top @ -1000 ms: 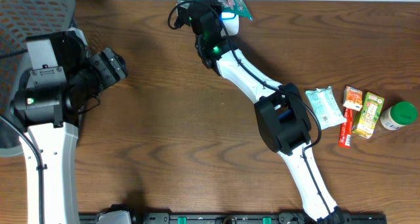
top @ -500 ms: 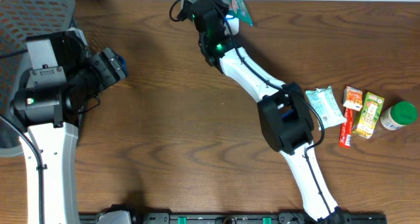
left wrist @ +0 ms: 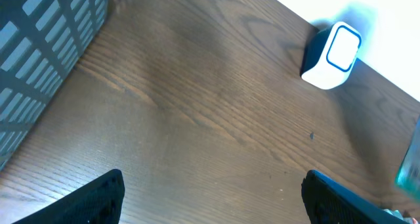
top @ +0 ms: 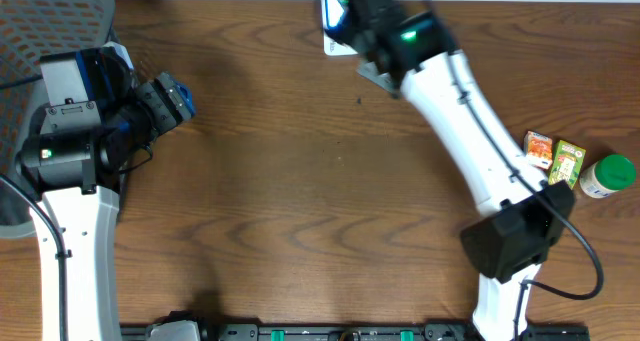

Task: Scan the item barcode
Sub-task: 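Carry the glove pack right and lower it beside the wipes pack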

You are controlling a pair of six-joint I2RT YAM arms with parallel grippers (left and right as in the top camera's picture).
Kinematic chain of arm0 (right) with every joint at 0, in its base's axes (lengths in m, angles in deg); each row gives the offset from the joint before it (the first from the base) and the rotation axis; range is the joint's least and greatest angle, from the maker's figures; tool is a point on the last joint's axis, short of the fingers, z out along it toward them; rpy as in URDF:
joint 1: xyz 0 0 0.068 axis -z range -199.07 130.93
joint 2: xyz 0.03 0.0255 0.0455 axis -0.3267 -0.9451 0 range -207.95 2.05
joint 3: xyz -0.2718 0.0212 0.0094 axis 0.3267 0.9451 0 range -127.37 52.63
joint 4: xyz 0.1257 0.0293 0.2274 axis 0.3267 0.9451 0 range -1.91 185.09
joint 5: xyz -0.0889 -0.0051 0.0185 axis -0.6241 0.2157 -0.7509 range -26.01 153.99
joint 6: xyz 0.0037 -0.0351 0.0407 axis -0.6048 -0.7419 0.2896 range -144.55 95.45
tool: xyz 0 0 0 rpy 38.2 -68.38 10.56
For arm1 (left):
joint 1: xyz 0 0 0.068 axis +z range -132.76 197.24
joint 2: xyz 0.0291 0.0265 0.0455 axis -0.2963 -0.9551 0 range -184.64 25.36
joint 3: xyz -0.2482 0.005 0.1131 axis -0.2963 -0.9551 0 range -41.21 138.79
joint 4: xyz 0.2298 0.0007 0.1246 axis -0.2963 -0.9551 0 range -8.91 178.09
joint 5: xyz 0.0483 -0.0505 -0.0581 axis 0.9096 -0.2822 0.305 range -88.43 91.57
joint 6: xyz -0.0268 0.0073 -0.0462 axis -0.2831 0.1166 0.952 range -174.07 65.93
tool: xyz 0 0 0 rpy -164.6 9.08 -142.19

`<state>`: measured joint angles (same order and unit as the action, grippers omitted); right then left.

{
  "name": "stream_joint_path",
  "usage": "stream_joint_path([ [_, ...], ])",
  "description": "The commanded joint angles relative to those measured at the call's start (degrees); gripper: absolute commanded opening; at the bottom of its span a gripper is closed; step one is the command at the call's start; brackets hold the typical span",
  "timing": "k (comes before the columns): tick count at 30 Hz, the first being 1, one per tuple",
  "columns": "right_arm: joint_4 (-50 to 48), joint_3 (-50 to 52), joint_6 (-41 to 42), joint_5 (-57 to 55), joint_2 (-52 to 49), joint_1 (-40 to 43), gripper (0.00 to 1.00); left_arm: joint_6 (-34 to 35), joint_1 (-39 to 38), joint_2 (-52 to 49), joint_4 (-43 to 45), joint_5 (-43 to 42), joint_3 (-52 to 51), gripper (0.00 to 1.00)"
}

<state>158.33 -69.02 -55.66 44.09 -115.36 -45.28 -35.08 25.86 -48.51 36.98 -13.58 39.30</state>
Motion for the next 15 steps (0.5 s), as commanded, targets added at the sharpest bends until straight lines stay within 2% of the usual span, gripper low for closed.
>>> stream_joint_path([
  [1,7.21,3.15,11.82,24.90,-2.73,7.80,0.01,-1.18,0.20,0.13,-0.07,-0.70,0.57,0.87],
  [4,9.11,8.15,13.33,37.33,-2.73,12.90,0.01,-1.18,0.20,0.13,-0.07,-0.70,0.57,0.87],
  [6,9.05,12.22,13.38,41.72,-2.73,15.78,0.01,-1.18,0.20,0.13,-0.07,-0.70,0.57,0.87],
  [11,7.85,22.84,13.94,41.88,-2.73,21.16,0.01,-1.18,0.20,0.13,-0.09,-0.68,0.57,0.87],
  [15,3.23,28.81,13.97,37.00,-2.73,24.06,0.01,-1.18,0.20,0.13,-0.09,-0.70,0.57,0.87],
])
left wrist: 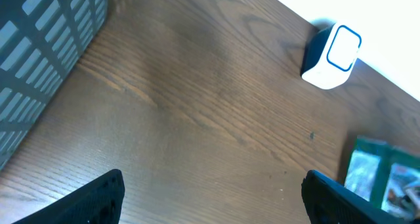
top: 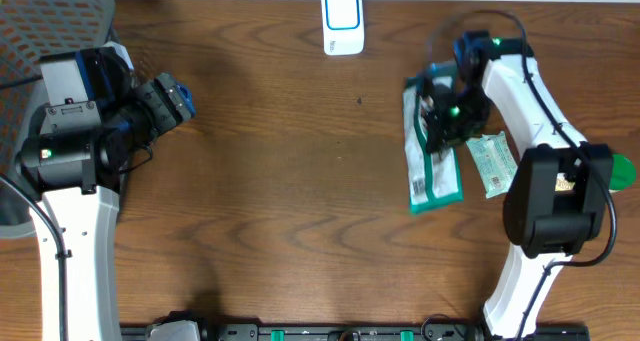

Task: Scan the item barcode
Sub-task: 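Carry the glove pack right and lower it beside the wipes pack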

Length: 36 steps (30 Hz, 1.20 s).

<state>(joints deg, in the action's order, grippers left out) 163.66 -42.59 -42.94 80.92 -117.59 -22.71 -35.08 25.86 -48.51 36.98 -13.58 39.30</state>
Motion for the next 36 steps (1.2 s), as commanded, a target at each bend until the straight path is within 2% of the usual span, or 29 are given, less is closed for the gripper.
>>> stream_joint_path([
  [1,-3.41,3.41,1.25,-1.03,-0.50,2.01,0.01,-1.18,0.20,0.13,-0.07,-0.70,0.57,0.87],
  [8,-6.21,7.32,9.18,-17.33,-0.50,3.96,0.01,-1.16,0.20,0.13,-0.07,-0.68,0.57,0.87],
  [12,-6.19,7.32,11.72,-21.42,-0.50,4.04,0.03,-1.18,0.20,0.13,-0.07,-0.70,0.57,0.87],
  [13,-6.19,7.32,11.72,-21.40,-0.50,4.02,0.12,-1.16,0.20,0.13,-0.07,-0.70,0.57,0.88],
  [16,-6.23,7.32,11.74,-21.38,-0.50,3.98,0.52,-1.18,0.20,0.13,-0.07,-0.70,0.57,0.87],
  [18,-6.32,7.32,11.76,-21.38,-0.50,3.98,0.63,-1.18,0.20,0.13,-0.07,-0.70,0.57,0.87],
  [19,-6.45,7.32,11.76,-21.38,-0.50,3.98,0.98,-1.16,0.20,0.13,-0.09,-0.68,0.57,0.87],
  [26,-6.38,6.91,11.74,-22.86,-0.50,3.93,0.99,-1.16,0.20,0.13,-0.07,-0.70,0.57,0.87],
  [30,-3.08,3.65,13.55,-25.94,-0.46,3.91,0.99,-1.16,0.20,0.13,-0.07,-0.70,0.57,0.87],
  [36,-2.69,-1.38,22.84,-25.73,-0.46,3.43,0.99,-1.18,0.20,0.13,-0.07,-0.70,0.57,0.87],
])
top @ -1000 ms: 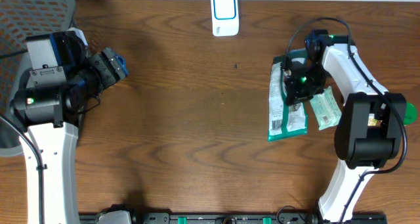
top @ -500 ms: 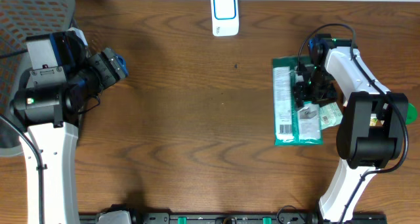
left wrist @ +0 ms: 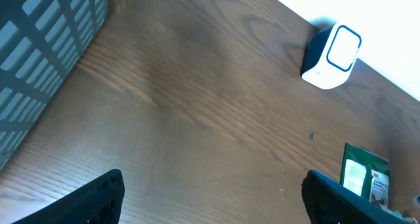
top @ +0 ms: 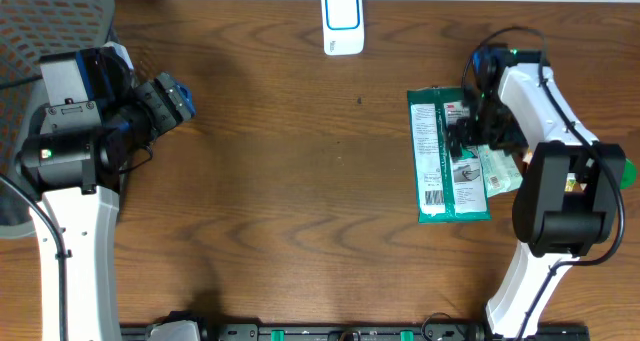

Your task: Scan the item barcode

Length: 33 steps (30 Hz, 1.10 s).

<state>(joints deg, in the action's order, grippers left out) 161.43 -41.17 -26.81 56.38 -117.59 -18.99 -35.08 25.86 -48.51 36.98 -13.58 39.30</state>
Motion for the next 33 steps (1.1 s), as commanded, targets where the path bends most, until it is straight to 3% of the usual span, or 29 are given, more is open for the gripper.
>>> stream_joint_path([
  [1,-0.74,-2.86,7.91,-0.90,-0.46,-0.37,0.99,-1.16,0.20,0.13,-0.07,-0.70,0.57,0.88],
  [25,-0.72,-2.84,10.56,-0.68,-0.48,-0.55,0.99,-1.18,0.20,0.35,-0.07,-0.66,0.50,0.87],
  [33,-0.72,-2.84,10.56,-0.68,-0.48,-0.52,0.99,-1.18,0.20,7.43,-0.09,-0.70,0.50,0.87],
])
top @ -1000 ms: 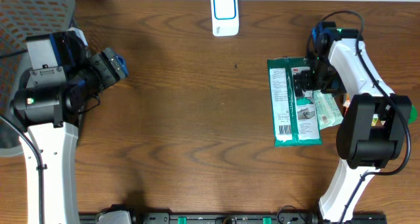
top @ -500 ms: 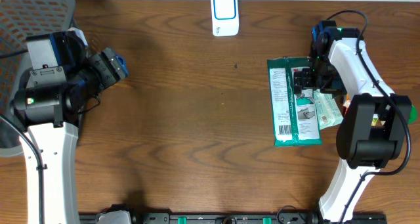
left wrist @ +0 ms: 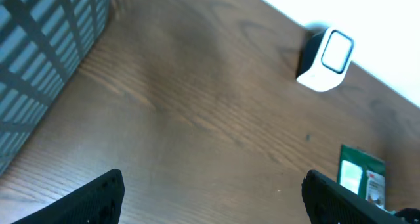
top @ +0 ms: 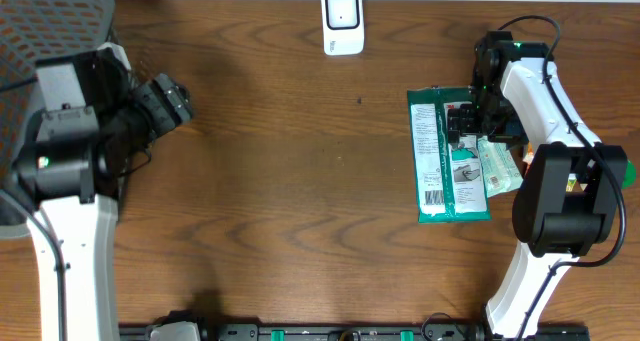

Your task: Scan the item barcode

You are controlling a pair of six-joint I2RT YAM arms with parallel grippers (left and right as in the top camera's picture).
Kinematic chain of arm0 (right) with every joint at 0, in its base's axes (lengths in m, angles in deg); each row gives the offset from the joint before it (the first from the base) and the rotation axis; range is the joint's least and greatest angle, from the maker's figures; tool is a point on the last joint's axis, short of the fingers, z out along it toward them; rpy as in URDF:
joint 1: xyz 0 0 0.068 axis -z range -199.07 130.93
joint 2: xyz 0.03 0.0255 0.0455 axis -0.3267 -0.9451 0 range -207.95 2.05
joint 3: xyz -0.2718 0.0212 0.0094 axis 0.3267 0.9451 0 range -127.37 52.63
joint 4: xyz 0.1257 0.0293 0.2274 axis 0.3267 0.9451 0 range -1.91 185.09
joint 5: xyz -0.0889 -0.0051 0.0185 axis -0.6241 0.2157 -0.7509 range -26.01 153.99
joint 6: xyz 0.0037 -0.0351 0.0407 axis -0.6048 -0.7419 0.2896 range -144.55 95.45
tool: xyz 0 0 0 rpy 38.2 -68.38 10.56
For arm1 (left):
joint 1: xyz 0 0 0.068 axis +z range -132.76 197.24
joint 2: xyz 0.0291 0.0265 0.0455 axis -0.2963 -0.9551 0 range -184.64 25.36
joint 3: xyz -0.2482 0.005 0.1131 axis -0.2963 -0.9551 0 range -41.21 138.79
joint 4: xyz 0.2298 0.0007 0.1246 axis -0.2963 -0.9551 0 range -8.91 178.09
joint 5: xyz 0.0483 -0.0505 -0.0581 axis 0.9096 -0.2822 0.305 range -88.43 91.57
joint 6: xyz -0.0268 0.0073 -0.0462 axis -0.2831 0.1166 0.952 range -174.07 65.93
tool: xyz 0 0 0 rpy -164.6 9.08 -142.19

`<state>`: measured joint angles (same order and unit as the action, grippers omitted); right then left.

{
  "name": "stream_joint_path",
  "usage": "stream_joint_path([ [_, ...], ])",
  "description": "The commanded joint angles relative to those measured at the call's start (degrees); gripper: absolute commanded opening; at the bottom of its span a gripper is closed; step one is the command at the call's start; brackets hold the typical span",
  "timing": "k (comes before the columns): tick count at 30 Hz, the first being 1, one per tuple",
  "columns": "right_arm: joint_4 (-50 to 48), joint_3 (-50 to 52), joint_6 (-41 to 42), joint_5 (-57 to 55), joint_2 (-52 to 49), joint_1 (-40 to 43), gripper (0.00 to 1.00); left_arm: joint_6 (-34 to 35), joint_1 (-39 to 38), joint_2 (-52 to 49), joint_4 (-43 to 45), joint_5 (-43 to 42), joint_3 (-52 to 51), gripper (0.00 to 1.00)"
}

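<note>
A white barcode scanner (top: 341, 21) stands at the table's far edge and shows again as the scanner (left wrist: 325, 54) in the left wrist view. The green packet (top: 448, 153) lies flat on the table, its barcode label up near the left edge; one corner of the packet (left wrist: 359, 178) shows in the wrist view. My right gripper (top: 470, 119) hangs open over the packet's upper right edge. My left gripper (left wrist: 213, 204) is open and empty over bare wood at the far left, also seen as the left gripper (top: 168, 99) from overhead.
A grey mesh basket (top: 55, 6) fills the far left corner. A smaller pale green packet (top: 497, 166) lies partly under the right arm. A green-capped bottle (top: 624, 169) stands at the right edge.
My right gripper has shifted a little toward the far edge while the green packet stayed where it lay. The left arm has moved slightly, its gripper still open.
My right arm first reached over the scanner at the far edge. Then it was back on the right with the green packet in its gripper, tilted above the table. After that the packet lay flat under the gripper, where it still lies.
</note>
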<state>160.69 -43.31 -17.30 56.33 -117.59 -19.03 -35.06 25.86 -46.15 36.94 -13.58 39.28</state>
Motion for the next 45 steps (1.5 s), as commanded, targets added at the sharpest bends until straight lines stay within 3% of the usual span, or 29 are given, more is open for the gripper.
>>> stream_joint_path([
  [1,0.02,-0.70,1.05,-0.63,-0.48,-0.50,0.99,-1.18,0.20,6.64,-0.04,-0.70,0.52,0.87],
  [11,0.02,-0.70,1.05,-0.63,-0.48,-0.50,0.99,-1.20,0.20,24.57,-0.15,-0.68,0.20,0.88],
  [23,0.02,-0.70,1.05,-0.63,-0.48,-0.50,0.99,-1.40,-2.05,44.48,1.11,8.74,-6.88,0.88],
  [30,0.02,-0.70,1.05,-0.63,-0.48,-0.50,0.99,-1.42,-5.16,54.47,16.70,12.46,-18.99,0.87],
  [40,0.02,-0.70,1.05,-0.63,-0.48,-0.50,0.99,-1.38,-7.43,64.92,52.11,12.41,-42.88,0.87],
  [45,0.02,-0.70,1.05,-0.63,-0.48,-0.50,0.99,-1.36,-7.48,68.41,61.99,12.41,-51.12,0.87],
])
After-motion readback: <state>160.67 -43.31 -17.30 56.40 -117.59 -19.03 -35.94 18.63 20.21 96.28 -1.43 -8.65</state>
